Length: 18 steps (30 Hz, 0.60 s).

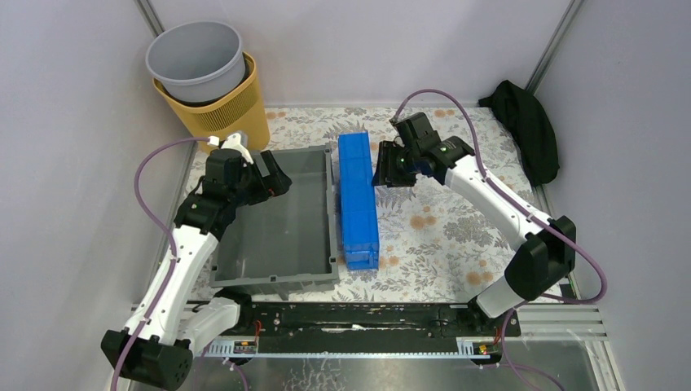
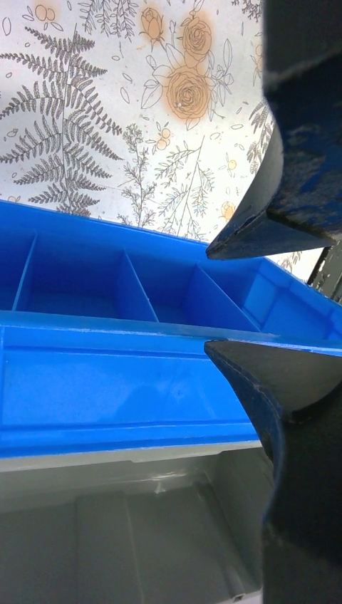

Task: Turn the large container upside down
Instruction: Turn the container upside down at the center of the board.

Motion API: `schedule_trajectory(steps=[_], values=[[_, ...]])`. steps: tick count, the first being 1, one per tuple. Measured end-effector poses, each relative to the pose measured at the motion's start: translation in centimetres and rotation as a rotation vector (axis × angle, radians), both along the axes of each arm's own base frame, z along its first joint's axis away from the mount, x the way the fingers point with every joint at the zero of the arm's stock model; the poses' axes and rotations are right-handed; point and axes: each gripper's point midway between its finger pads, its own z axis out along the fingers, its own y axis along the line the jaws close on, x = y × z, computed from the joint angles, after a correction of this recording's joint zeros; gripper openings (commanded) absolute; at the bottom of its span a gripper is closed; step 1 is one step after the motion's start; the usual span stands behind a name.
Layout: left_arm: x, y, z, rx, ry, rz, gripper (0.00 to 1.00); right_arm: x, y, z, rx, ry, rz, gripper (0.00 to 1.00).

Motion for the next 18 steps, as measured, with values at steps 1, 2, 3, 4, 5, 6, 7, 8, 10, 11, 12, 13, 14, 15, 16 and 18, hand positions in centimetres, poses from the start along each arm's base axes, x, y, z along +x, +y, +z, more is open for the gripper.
schedule_trajectory(steps=[1, 2, 3, 4, 5, 6, 7, 8, 10, 11, 12, 13, 14, 15, 16, 18], values=[[-0.02, 0.0, 0.05, 0.0, -0.002, 0.0, 1.0, 0.0, 0.02, -0.01, -0.006, -0.002, -0.001, 0.52], [-0.04, 0.01, 0.1, -0.001, -0.004, 0.0, 1.0, 0.0, 0.03, 0.0, -0.013, -0.003, -0.002, 0.52], [-0.05, 0.01, 0.13, -0.001, -0.005, 0.0, 1.0, -0.03, 0.02, 0.0, -0.022, -0.006, -0.004, 0.52], [-0.06, 0.01, 0.11, -0.001, -0.004, -0.001, 1.0, -0.03, 0.01, 0.03, -0.028, -0.009, -0.006, 0.52], [-0.06, 0.0, 0.11, -0.001, -0.004, -0.001, 1.0, -0.06, -0.02, 0.06, -0.036, -0.01, -0.007, 0.52], [-0.06, 0.0, 0.11, -0.001, -0.004, -0.001, 1.0, -0.06, -0.03, 0.12, -0.042, -0.013, -0.009, 0.51], [-0.06, 0.0, 0.1, -0.001, -0.004, -0.001, 1.0, -0.05, -0.06, 0.16, -0.048, -0.014, -0.011, 0.51], [-0.06, 0.0, 0.1, -0.001, -0.004, -0.001, 1.0, -0.08, -0.08, 0.14, -0.054, -0.014, -0.012, 0.51], [-0.08, 0.0, 0.05, -0.001, -0.003, -0.001, 1.0, 0.0, -0.07, 0.14, -0.061, -0.017, -0.014, 0.51], [-0.09, 0.01, 0.03, -0.001, -0.002, -0.001, 1.0, 0.03, -0.09, 0.14, -0.065, -0.019, -0.016, 0.5], [-0.09, 0.01, 0.04, -0.001, -0.003, -0.001, 1.0, 0.05, -0.08, 0.14, -0.067, -0.021, -0.016, 0.5], [-0.09, 0.01, 0.04, -0.001, -0.003, -0.001, 1.0, 0.03, -0.06, 0.14, -0.069, -0.022, -0.016, 0.49], [-0.09, 0.01, 0.05, -0.001, -0.003, -0.001, 1.0, 0.03, -0.06, 0.15, -0.07, -0.023, -0.016, 0.49], [-0.09, 0.01, 0.04, -0.001, -0.003, -0.001, 1.0, 0.02, -0.02, 0.15, -0.072, -0.024, -0.016, 0.49], [-0.09, 0.01, 0.05, -0.001, -0.003, -0.001, 1.0, 0.01, 0.03, 0.2, -0.074, -0.024, -0.015, 0.49], [-0.09, 0.01, 0.04, -0.001, -0.003, -0.001, 1.0, 0.06, 0.07, 0.25, -0.085, -0.024, -0.016, 0.48]])
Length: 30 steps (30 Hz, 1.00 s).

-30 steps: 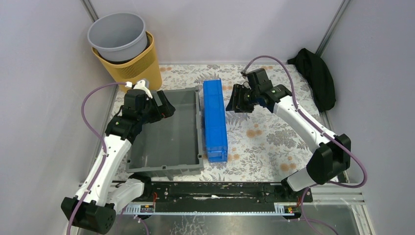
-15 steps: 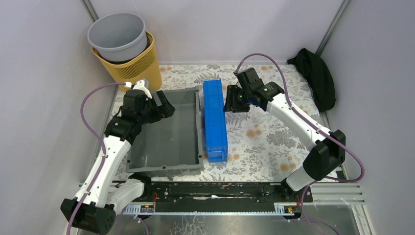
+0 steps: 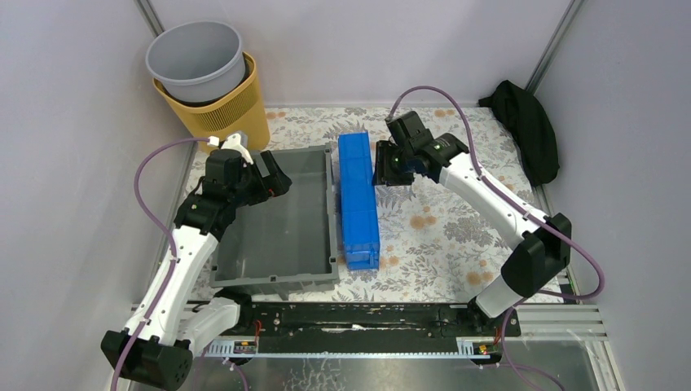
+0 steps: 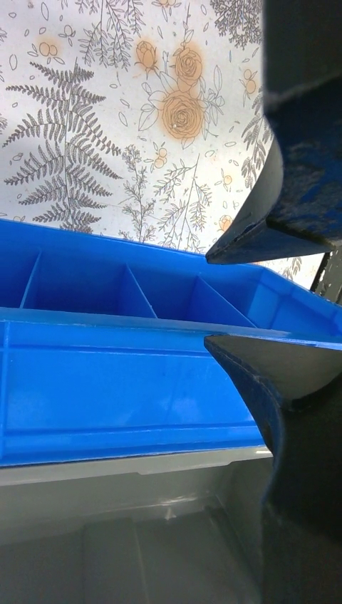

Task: Turn the large container upside down
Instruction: Turn the container upside down at the center of the board.

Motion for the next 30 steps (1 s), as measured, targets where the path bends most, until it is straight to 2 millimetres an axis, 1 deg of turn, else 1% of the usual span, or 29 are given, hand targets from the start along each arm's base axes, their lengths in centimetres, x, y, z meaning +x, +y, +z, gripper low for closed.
schedule_trajectory(steps=[4, 8, 11, 16, 21, 25, 28, 30], values=[[0.0, 0.0, 0.0, 0.0, 0.0, 0.0, 1.0, 0.2, 0.1, 0.1, -0.024, -0.005, -0.001, 0.44], [0.0, 0.0, 0.0, 0.002, 0.0, -0.001, 1.0, 0.5, 0.4, 0.4, -0.049, -0.015, 0.001, 0.36], [0.0, 0.0, 0.0, 0.004, -0.001, -0.002, 1.0, 0.8, 0.7, 0.5, -0.071, -0.024, 0.002, 0.33], [0.0, 0.0, 0.0, 0.006, -0.001, -0.004, 1.0, 0.7, 1.0, 0.4, -0.1, -0.028, 0.005, 0.23], [0.0, 0.0, -0.1, 0.008, 0.001, -0.004, 1.0, 0.7, 0.9, 0.7, -0.106, -0.035, 0.003, 0.12], [0.0, 0.1, -0.1, 0.008, 0.001, -0.004, 1.0, 0.7, 0.9, 0.8, -0.106, -0.036, 0.001, 0.07], [0.0, 0.1, -0.1, 0.009, 0.001, -0.005, 1.0, 0.8, 0.9, 0.7, -0.108, -0.038, -0.004, 0.0], [0.0, 0.1, -0.1, 0.009, 0.001, -0.005, 1.0, 0.9, 0.8, 0.6, -0.11, -0.042, -0.008, 0.0]])
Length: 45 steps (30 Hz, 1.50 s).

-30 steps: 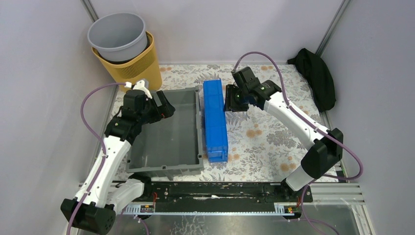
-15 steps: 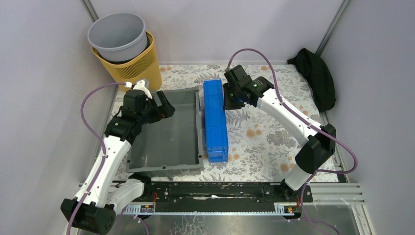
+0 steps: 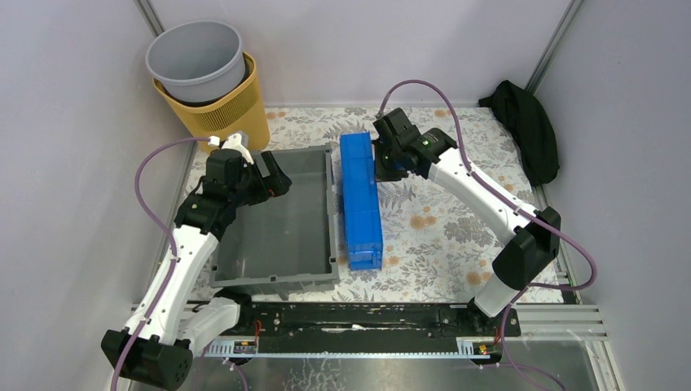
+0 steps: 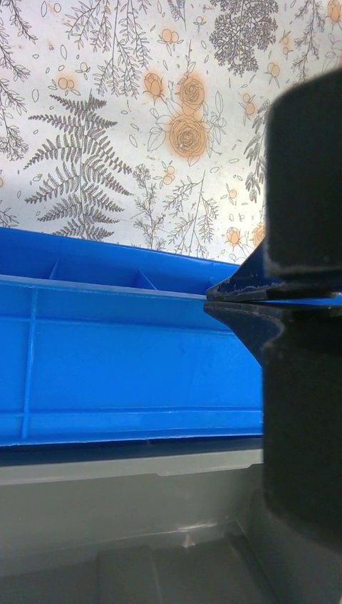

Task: Turn the large container upside down
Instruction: Turn the container upside down at the center of the board.

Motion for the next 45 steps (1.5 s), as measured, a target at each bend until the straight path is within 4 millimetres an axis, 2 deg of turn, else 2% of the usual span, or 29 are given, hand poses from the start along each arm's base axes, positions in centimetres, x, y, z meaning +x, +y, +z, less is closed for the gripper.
schedule_trajectory(steps=[14, 22, 28, 45], values=[[0.0, 0.0, 0.0, 0.0, 0.0, 0.0, 1.0, -0.2, -0.7, -0.1, 0.082, -0.048, -0.031, 0.0], [0.0, 0.0, 0.0, -0.001, 0.0, 0.0, 1.0, 0.0, -4.3, -0.4, 0.175, -0.044, -0.103, 0.0], [0.0, 0.0, 0.0, -0.001, 0.0, 0.0, 1.0, -0.1, -5.8, -0.7, 0.23, -0.06, -0.133, 0.0], [0.0, 0.0, 0.0, -0.001, 0.001, 0.0, 1.0, 0.1, -5.7, -0.8, 0.362, -0.079, -0.113, 0.0]])
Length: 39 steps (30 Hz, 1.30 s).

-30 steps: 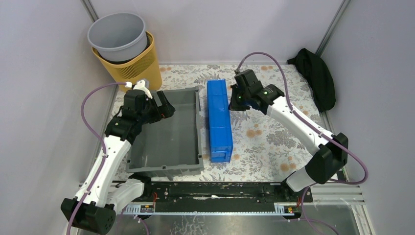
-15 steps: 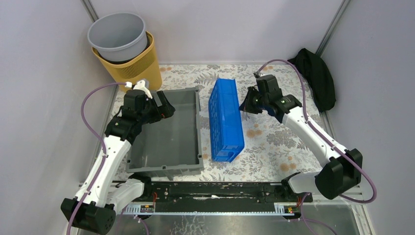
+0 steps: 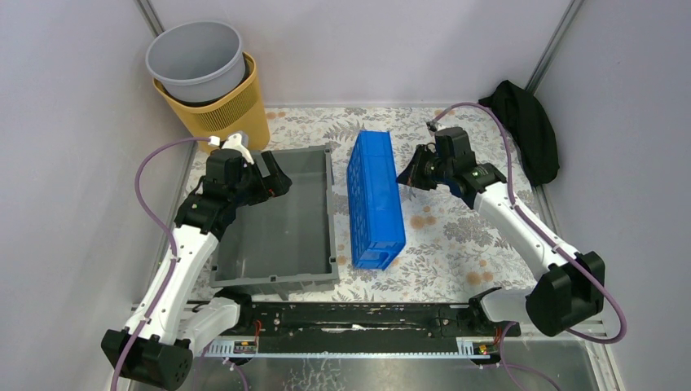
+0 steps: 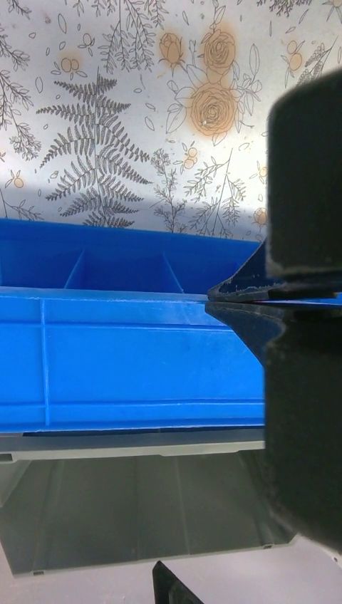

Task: Turn the large container upside down
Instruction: Turn the container upside down at the center of the board.

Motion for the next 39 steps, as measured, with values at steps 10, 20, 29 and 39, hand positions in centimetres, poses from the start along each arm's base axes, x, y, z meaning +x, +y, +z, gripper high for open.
schedule_trajectory(steps=[10, 20, 29, 39], values=[[0.0, -3.0, -0.6, -0.047, 0.055, -0.104, 1.0, 0.1, -0.3, -0.1, 0.031, 0.004, 0.002, 0.0], [0.1, -10.8, 2.1, -0.127, 0.037, -0.295, 1.0, 0.0, -0.8, -0.3, 0.044, -0.003, -0.005, 0.0], [-0.9, -17.0, 0.5, -0.148, 0.079, -0.399, 1.0, 0.1, -1.2, -0.5, 0.083, -0.019, -0.011, 0.0], [-1.0, -21.0, -1.3, -0.145, 0.086, -0.412, 1.0, -1.3, -2.8, -4.9, 0.124, 0.093, -0.034, 0.0]])
